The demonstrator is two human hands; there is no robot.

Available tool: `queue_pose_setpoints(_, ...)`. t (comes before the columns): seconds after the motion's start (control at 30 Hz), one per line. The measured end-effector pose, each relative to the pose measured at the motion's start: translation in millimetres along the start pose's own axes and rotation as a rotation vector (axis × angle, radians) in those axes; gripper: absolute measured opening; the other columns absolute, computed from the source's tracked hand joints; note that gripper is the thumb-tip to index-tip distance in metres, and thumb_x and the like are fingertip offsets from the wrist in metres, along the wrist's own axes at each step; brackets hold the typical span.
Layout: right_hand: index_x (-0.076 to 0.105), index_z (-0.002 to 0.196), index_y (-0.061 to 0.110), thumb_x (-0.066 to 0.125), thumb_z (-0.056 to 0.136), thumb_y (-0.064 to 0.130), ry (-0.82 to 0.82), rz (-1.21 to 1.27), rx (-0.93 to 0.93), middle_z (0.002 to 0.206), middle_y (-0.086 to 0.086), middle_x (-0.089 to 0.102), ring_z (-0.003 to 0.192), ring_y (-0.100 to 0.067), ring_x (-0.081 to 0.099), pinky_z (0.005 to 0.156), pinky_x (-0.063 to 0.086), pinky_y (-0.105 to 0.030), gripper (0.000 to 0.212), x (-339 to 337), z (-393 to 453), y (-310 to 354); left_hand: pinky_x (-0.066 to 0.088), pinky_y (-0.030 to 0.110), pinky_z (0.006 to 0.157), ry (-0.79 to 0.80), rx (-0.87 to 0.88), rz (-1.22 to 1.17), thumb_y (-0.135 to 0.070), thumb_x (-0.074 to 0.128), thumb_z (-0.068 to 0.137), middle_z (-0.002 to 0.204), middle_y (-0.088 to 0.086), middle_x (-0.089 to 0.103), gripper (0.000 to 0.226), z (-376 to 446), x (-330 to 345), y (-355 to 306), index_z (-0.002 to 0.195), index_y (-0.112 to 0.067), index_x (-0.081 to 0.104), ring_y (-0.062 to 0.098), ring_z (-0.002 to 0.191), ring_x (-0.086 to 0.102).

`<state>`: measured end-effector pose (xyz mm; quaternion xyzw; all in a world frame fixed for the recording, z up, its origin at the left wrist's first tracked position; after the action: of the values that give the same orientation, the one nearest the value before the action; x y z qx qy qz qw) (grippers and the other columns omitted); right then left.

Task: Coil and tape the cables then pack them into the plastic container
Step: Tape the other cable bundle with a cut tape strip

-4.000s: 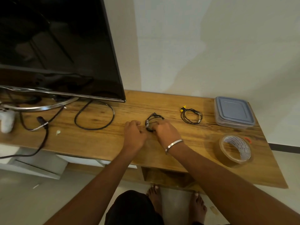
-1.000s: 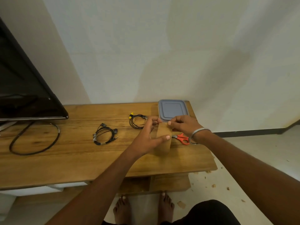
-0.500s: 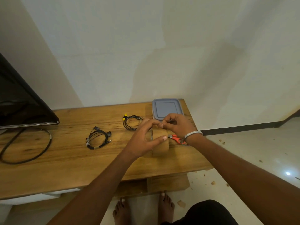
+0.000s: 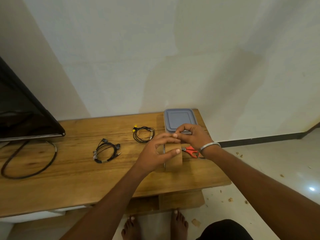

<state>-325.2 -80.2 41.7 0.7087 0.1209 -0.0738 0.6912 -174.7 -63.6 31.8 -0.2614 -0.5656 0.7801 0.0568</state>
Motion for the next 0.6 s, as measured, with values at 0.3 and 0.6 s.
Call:
queue_pose_setpoints(0.3, 0.066, 0.076, 0.017, 0.069, 0.081, 0.009, 0.040, 0.095, 0.052, 0.086, 0.000, 0.065, 0.085, -0.017, 0.065, 0.076, 0.058, -0.031, 0.010, -4, -3, -1, 0.045, 0.019, 0.095, 0.027, -0.001, -0.026, -0.023, 0.083, 0.076, 0.111, -0.012, 0.066, 0.033, 5, 0, -2, 0.108, -0.022, 0.073, 0.008, 0.111, 0.060)
queue_pose_setpoints(0.6, 0.061, 0.114, 0.012, 0.050, 0.096, 0.023, -0.156, 0.049, 0.198, 0.107, -0.009, 0.067, 0.075, -0.021, 0.072, 0.066, 0.060, -0.030, 0.024, -29, -8, -13, 0.042, 0.013, 0.095, 0.036, -0.022, 0.020, -0.030, 0.081, 0.076, 0.119, -0.017, 0.064, 0.045, 5, -6, -4, 0.119, -0.028, 0.069, -0.001, 0.114, 0.056)
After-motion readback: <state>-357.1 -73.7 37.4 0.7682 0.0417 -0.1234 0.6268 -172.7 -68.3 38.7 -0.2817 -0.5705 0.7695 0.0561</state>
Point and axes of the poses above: each hand's wrist, its own z-axis towards the middle knuckle, its own x-axis out of the palm, y = z × x, the point moved 6 cm from there along z, towards the middle knuckle
